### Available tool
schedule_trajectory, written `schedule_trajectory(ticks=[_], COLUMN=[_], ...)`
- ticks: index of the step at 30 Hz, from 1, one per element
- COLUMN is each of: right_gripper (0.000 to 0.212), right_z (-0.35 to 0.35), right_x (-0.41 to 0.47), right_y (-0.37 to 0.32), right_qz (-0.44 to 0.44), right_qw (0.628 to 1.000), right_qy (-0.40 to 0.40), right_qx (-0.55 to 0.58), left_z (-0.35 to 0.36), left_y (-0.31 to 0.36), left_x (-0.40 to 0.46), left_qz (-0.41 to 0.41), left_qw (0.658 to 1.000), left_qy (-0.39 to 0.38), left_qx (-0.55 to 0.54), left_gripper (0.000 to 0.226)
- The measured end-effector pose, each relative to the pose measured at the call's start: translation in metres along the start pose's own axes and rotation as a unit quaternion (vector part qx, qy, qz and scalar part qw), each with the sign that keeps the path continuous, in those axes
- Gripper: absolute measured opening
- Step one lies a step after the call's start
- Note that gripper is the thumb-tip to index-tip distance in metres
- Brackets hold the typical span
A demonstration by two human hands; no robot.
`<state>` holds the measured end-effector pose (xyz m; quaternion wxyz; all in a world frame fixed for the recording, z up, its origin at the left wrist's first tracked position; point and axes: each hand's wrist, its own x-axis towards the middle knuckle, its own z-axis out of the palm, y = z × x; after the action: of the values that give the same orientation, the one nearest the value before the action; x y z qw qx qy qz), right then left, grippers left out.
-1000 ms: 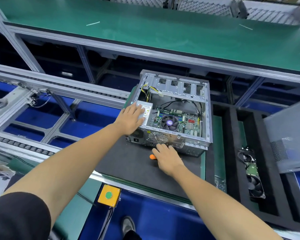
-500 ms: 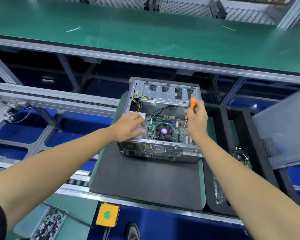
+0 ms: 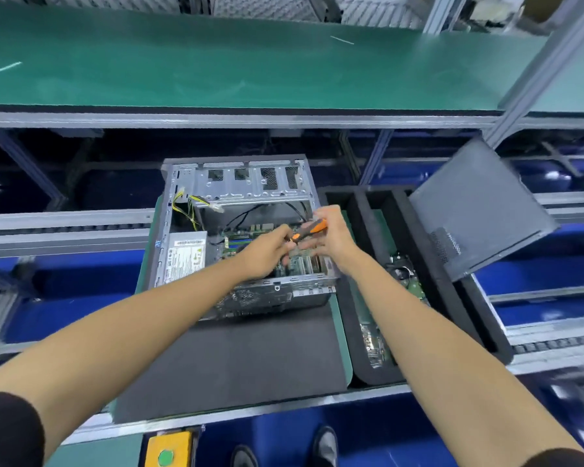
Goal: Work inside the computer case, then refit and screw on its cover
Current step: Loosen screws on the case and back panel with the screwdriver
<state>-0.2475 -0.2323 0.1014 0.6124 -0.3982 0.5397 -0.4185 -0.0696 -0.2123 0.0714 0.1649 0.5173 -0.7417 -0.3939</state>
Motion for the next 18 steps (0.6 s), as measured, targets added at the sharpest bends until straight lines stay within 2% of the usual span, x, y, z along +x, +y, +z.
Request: schedule_trajectory(ticks=[3, 4, 6, 7, 9, 11, 15, 18], right_gripper=[0.014, 0.014, 0.013, 0.015, 0.04, 0.061, 0.062, 0.062], right_z=[-0.057, -0.08, -0.131, -0.157, -0.205, -0.237, -0.265, -0.27], right_x=[0.007, 0.009, 0.013, 0.014, 0.01, -0.001, -0.011, -0.01], right_y=[-0.01, -0.007, 0.013, 0.029, 0.062, 0.088, 0.128, 0.137], right_qz=[-0.108, -0.108, -0.04, 0.024, 0.163, 0.236, 0.291, 0.25], right_qw=[0.984, 0.975, 0.944, 0.917, 0.831, 0.753, 0.702, 0.663], right_qy=[0.099, 0.142, 0.201, 0.192, 0.136, 0.085, 0.025, 0.02], right_qx=[-0.105, -0.135, -0.259, -0.35, -0.514, -0.608, -0.65, -0.706], left_z=[0.01, 0.013, 0.021, 0.024, 0.028, 0.03, 0.035, 0.035], left_y=[0.0, 0.001, 0.003, 0.004, 0.006, 0.007, 0.009, 0.013], left_x=[0.005, 0.007, 0.009, 0.011, 0.014, 0.015, 0.013, 0.014], left_qz=[-0.034, -0.042, -0.056, -0.062, -0.079, -0.092, -0.108, -0.114], left_qw=[0.999, 0.999, 0.998, 0.998, 0.996, 0.994, 0.991, 0.99], left_qy=[0.012, 0.013, 0.014, 0.017, 0.031, 0.055, 0.074, 0.082], left_qx=[0.006, 0.005, -0.005, -0.015, -0.028, -0.039, -0.012, 0.012], left_gripper=[0.007, 0.007, 0.01, 0.01, 0.01, 0.009, 0.009, 0.008])
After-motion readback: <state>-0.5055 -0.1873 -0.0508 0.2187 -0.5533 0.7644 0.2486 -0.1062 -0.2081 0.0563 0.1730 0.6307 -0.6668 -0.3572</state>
